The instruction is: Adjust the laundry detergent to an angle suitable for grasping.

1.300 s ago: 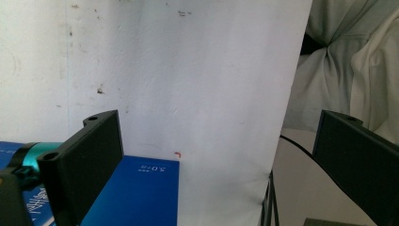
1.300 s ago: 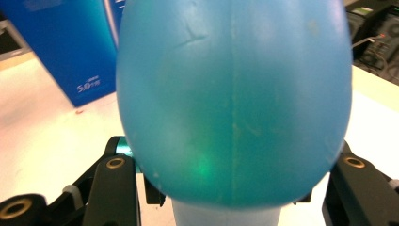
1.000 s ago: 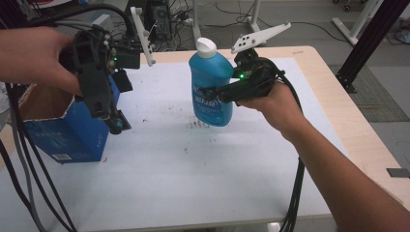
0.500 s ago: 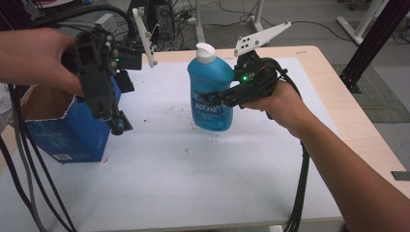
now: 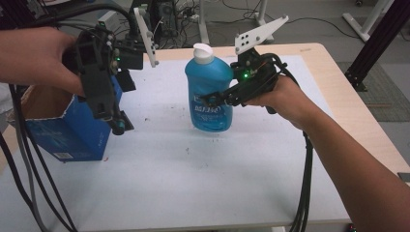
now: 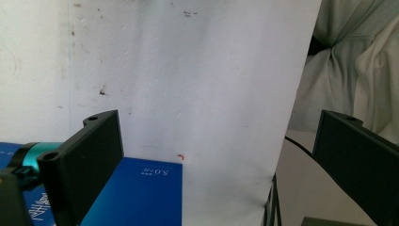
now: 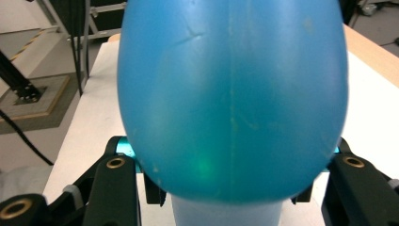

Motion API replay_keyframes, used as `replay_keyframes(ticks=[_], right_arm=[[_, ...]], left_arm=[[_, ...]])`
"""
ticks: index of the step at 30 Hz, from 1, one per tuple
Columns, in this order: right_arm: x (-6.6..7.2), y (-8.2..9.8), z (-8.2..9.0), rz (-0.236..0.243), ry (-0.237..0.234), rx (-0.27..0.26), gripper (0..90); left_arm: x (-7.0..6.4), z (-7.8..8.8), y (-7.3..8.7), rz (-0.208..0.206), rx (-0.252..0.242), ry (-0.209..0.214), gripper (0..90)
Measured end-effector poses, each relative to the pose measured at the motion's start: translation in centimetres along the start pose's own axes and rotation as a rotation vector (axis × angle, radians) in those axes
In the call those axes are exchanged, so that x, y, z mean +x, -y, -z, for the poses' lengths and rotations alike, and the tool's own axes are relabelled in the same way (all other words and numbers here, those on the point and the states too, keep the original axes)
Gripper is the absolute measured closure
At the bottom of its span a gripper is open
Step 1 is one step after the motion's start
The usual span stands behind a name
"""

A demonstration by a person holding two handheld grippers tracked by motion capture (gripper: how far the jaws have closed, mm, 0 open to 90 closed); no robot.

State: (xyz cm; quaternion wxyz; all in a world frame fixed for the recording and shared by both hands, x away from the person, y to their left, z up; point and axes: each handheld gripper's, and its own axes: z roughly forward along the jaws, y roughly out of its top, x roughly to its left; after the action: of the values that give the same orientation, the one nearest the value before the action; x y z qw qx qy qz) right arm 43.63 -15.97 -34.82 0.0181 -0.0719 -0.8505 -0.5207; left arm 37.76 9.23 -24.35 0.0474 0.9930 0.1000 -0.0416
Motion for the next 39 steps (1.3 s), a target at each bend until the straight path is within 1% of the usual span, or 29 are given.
replay_keyframes(ticks=[10, 13, 19, 25, 29, 30, 31, 39], right_arm=[[-0.6, 0.6, -1.4, 0.016, -0.055, 0.007, 44.0], [-0.7, 0.7, -2.0, 0.034, -0.067, 0.027, 44.1], [-0.7, 1.1, -3.0, 0.052, -0.100, 0.056, 44.2], [-0.9, 1.3, -3.4, 0.050, -0.109, 0.059, 44.2], [-1.0, 1.7, -3.7, 0.050, -0.112, 0.082, 44.2], [-1.0, 1.8, -3.7, 0.044, -0.113, 0.075, 44.3], [-1.0, 1.8, -3.6, 0.046, -0.111, 0.066, 44.3], [-0.9, 2.0, -3.5, 0.047, -0.109, 0.070, 44.2]], left_arm=[[0.1, 0.0, 0.2, 0.012, 0.009, -0.001, 2.3], [0.2, -0.1, 0.2, 0.021, 0.009, 0.000, 2.3], [0.2, -0.2, 0.1, 0.019, 0.016, 0.004, 2.3], [0.3, -0.4, 0.1, 0.019, 0.016, 0.007, 2.3], [0.5, -0.7, 0.1, 0.020, 0.016, 0.012, 2.3], [0.4, -0.8, 0.2, 0.028, 0.016, 0.013, 2.3], [0.5, -0.8, 0.2, 0.026, 0.017, 0.015, 2.3], [0.6, -1.0, 0.3, 0.029, 0.012, 0.016, 2.3]])
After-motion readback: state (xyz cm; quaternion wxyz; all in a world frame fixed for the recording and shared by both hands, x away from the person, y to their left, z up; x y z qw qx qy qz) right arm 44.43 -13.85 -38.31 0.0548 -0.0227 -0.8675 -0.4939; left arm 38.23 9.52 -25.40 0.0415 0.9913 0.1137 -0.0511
